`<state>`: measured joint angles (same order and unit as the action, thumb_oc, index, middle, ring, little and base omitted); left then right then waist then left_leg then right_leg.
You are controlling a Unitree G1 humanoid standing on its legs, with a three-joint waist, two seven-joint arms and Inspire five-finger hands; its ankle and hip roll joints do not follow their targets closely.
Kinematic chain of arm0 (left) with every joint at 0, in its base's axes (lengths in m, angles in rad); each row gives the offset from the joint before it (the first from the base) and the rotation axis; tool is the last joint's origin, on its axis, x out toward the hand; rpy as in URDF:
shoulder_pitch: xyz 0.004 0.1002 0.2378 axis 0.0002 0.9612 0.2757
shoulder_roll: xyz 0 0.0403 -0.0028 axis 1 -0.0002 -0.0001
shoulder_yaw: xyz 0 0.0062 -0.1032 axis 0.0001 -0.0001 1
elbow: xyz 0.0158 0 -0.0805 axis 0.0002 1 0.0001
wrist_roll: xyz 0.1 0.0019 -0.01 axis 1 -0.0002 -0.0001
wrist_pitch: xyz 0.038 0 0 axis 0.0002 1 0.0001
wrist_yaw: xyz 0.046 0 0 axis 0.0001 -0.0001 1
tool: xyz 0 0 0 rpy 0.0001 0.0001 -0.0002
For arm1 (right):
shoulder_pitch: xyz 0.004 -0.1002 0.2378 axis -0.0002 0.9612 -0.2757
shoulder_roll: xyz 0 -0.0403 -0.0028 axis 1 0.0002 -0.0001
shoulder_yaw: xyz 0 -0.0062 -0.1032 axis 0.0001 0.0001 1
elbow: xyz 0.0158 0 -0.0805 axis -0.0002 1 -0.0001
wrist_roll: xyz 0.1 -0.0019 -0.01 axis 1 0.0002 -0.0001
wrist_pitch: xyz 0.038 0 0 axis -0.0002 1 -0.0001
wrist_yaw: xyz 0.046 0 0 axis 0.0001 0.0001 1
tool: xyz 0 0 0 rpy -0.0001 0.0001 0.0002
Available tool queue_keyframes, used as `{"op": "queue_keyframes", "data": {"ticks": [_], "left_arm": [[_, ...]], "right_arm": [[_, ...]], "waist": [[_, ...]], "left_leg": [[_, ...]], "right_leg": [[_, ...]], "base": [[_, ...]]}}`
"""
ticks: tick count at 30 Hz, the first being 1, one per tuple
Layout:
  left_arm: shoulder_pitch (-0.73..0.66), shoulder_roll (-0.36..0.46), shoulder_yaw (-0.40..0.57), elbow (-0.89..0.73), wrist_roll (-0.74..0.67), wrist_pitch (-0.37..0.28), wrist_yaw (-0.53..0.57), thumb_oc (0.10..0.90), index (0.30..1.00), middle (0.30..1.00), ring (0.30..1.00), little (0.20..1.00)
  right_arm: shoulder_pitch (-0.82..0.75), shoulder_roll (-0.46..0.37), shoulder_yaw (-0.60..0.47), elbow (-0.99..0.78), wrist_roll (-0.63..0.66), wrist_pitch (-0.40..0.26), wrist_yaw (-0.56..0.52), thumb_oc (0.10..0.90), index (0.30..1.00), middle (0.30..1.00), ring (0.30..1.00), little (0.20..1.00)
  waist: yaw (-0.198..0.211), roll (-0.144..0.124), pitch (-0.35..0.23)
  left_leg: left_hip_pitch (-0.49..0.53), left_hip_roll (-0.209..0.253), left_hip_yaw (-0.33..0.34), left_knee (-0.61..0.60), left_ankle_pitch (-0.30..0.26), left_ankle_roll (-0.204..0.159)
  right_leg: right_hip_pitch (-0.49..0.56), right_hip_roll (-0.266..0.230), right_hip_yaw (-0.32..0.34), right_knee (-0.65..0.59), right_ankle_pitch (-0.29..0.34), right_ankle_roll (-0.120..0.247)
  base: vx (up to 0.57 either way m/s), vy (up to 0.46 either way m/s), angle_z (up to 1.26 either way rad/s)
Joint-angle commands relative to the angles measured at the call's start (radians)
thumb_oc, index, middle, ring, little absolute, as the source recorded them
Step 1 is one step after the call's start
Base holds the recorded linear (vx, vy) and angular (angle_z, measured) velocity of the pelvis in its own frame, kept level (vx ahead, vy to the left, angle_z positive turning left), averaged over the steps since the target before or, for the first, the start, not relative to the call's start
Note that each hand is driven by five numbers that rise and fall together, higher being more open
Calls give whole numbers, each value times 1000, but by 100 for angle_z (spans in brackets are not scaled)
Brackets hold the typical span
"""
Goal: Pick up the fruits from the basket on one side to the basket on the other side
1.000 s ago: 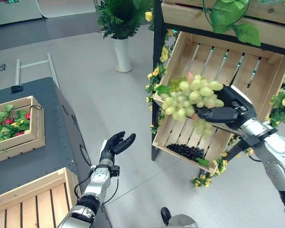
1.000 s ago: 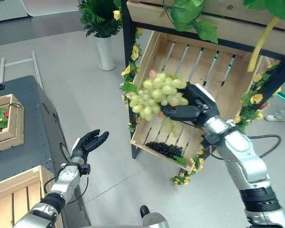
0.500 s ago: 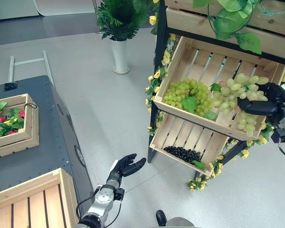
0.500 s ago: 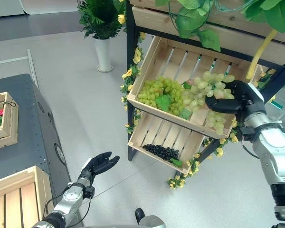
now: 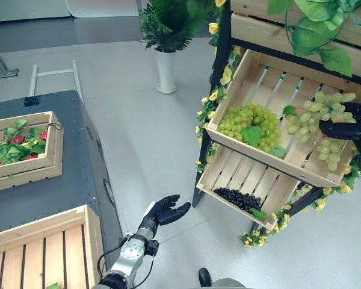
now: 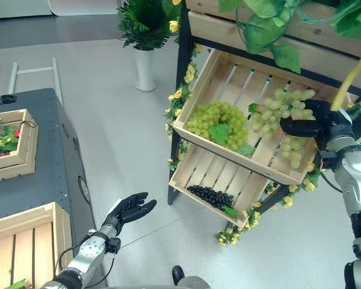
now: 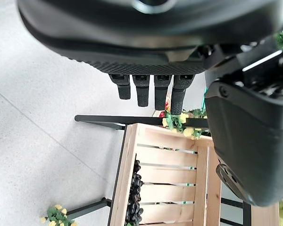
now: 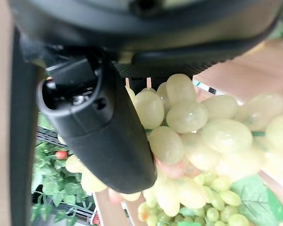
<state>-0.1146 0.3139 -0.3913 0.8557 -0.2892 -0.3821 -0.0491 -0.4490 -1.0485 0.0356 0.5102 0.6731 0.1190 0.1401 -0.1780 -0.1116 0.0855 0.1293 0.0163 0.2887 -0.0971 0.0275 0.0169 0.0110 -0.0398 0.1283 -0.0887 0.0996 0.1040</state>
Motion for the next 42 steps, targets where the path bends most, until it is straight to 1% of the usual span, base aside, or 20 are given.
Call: {"op": "queue_keyframes", "data": {"ticks": [1, 3, 4, 5, 8, 15, 19, 20, 21, 22, 25, 27, 29, 32, 34, 35, 36, 37, 39, 42], "left_arm": [[-69, 29, -60, -83, -27, -118, -17, 800, 900, 900, 900, 900], [-69, 28, -58, -83, -31, -122, -22, 800, 900, 900, 900, 900], [-68, 28, -57, -83, -32, -123, -22, 800, 900, 900, 900, 900], [-67, 28, -55, -79, -34, -128, -24, 800, 900, 900, 900, 900], [-61, 29, -51, -81, -35, -127, -25, 800, 900, 900, 900, 900], [-64, 34, -50, -77, -30, -126, -17, 800, 900, 900, 900, 900], [-60, 36, -41, -77, -27, -131, -16, 800, 900, 900, 900, 900], [-62, 37, -39, -73, -24, -135, -16, 800, 900, 900, 900, 900], [-62, 37, -38, -72, -23, -136, -16, 800, 900, 900, 900, 900], [-63, 37, -36, -69, -17, -137, -16, 800, 900, 900, 900, 900], [-66, 36, -38, -70, -17, -135, -9, 800, 900, 900, 900, 900], [-66, 34, -35, -71, -15, -132, 2, 800, 900, 900, 900, 900], [-64, 33, -31, -67, -12, -132, 7, 800, 900, 900, 900, 900], [-59, 31, -25, -66, -5, -132, 12, 800, 900, 900, 900, 900], [-50, 28, -17, -62, -1, -139, 17, 800, 900, 900, 900, 900], [-44, 26, -10, -60, 4, -142, 18, 800, 900, 900, 900, 900], [-41, 23, -4, -59, 9, -144, 19, 800, 900, 900, 900, 900], [-41, 24, -5, -59, 9, -144, 19, 800, 900, 900, 900, 900], [-29, 21, 17, -58, 19, -149, 18, 800, 900, 900, 900, 900], [-32, 17, 32, -48, 24, -149, 23, 800, 900, 900, 900, 900]], "right_arm": [[-258, -107, -22, 91, -42, -78, 7, 400, 300, 300, 300, 300], [-279, -104, 7, 115, -38, -66, 22, 400, 300, 300, 300, 300], [-282, -104, 11, 117, -38, -66, 24, 530, 495, 495, 495, 495], [-291, -102, 21, 128, -35, -58, 27, 800, 900, 900, 900, 900], [-306, -97, 41, 154, -47, -42, 36, 800, 900, 900, 900, 900], [-322, -100, 64, 176, -68, -32, 54, 800, 900, 900, 900, 900], [-301, -104, 64, 165, -124, -27, 71, 800, 900, 900, 900, 900], [-300, -111, 72, 162, -166, -18, 84, 800, 900, 900, 900, 900], [-297, -115, 76, 162, -177, -19, 90, 800, 900, 900, 900, 900], [-290, -125, 83, 159, -228, -18, 103, 800, 900, 900, 900, 900], [-285, -146, 111, 149, -286, -43, 110, 800, 900, 900, 900, 900], [-280, -161, 123, 132, -337, -77, 100, 800, 900, 900, 900, 900], [-275, -179, 127, 109, -355, -99, 87, 800, 900, 900, 900, 900], [-249, -201, 109, 51, -410, -152, 36, 800, 900, 900, 900, 900], [-201, -204, 72, -37, -455, -197, -8, 800, 900, 900, 900, 900], [-149, -192, 31, -116, -489, -211, -19, 800, 900, 900, 900, 900], [-111, -182, 4, -170, -514, -219, -28, 800, 900, 900, 900, 900], [-107, -182, 0, -171, -514, -219, -28, 800, 900, 900, 900, 900], [-8, -155, -71, -350, -552, -226, -29, 800, 900, 900, 900, 900], [91, -131, -146, -541, -602, -240, -28, 800, 900, 900, 900, 900]], "waist": [[51, -7, -51], [55, -7, -48], [55, -6, -48], [57, -7, -47], [61, -7, -46], [60, -5, -40], [53, -4, -40], [50, -5, -39], [49, -5, -39], [45, -5, -39], [39, -6, -38], [33, -6, -37], [28, -6, -39], [19, -5, -40], [7, 0, -42], [1, 3, -42], [-3, 4, -41], [-2, 3, -41], [-18, 10, -40], [-32, 17, -37]], "left_leg": [[17, -24, -52, 12, -127, 1], [17, -25, -54, 11, -127, 1], [17, -25, -55, 11, -127, 1], [19, -25, -56, 11, -127, 1], [23, -25, -55, 11, -128, 1], [23, -26, -52, 15, -129, 2], [24, -26, -48, 17, -130, 2], [24, -26, -44, 19, -132, 2], [23, -26, -42, 21, -132, 2], [23, -26, -40, 23, -132, 2], [22, -25, -34, 25, -132, 3], [21, -24, -29, 26, -133, 2], [20, -23, -26, 27, -132, 2], [19, -23, -21, 29, -133, 3], [19, -21, -16, 28, -134, 3], [19, -21, -14, 28, -134, 4], [19, -22, -13, 27, -134, 5], [19, -22, -13, 27, -134, 5], [17, -21, -7, 27, -135, 7], [16, -21, -1, 27, -136, 7]], "right_leg": [[47, 83, -54, 20, -54, -16], [48, 82, -56, 18, -54, -17], [49, 82, -56, 18, -54, -17], [49, 82, -58, 19, -54, -18], [53, 80, -61, 20, -56, -19], [50, 80, -60, 25, -59, -21], [50, 80, -56, 26, -60, -21], [49, 80, -53, 28, -61, -22], [48, 80, -52, 29, -62, -22], [46, 80, -51, 32, -63, -22], [44, 81, -45, 34, -64, -23], [41, 82, -42, 34, -64, -23], [39, 83, -38, 35, -63, -22], [36, 85, -34, 38, -65, -21], [33, 86, -29, 39, -68, -19], [32, 87, -27, 40, -69, -18], [31, 87, -24, 40, -70, -18], [31, 87, -24, 40, -70, -18], [26, 87, -18, 42, -71, -17], [23, 88, -12, 42, -73, -15]], "base": [[-8, 0, 5], [-1, 2, 2], [0, 0, 0], [0, 0, 0], [0, 0, 0], [0, 0, 0], [0, 0, 0], [0, 0, 0], [0, 0, 0], [0, 0, 0], [0, 0, 0], [0, 0, 0], [0, 0, 0], [4, -5, -6], [6, -6, -7], [3, -5, -8], [1, -3, -5], [-4, -4, -4], [0, 0, 0], [-7, 2, -1]]}}
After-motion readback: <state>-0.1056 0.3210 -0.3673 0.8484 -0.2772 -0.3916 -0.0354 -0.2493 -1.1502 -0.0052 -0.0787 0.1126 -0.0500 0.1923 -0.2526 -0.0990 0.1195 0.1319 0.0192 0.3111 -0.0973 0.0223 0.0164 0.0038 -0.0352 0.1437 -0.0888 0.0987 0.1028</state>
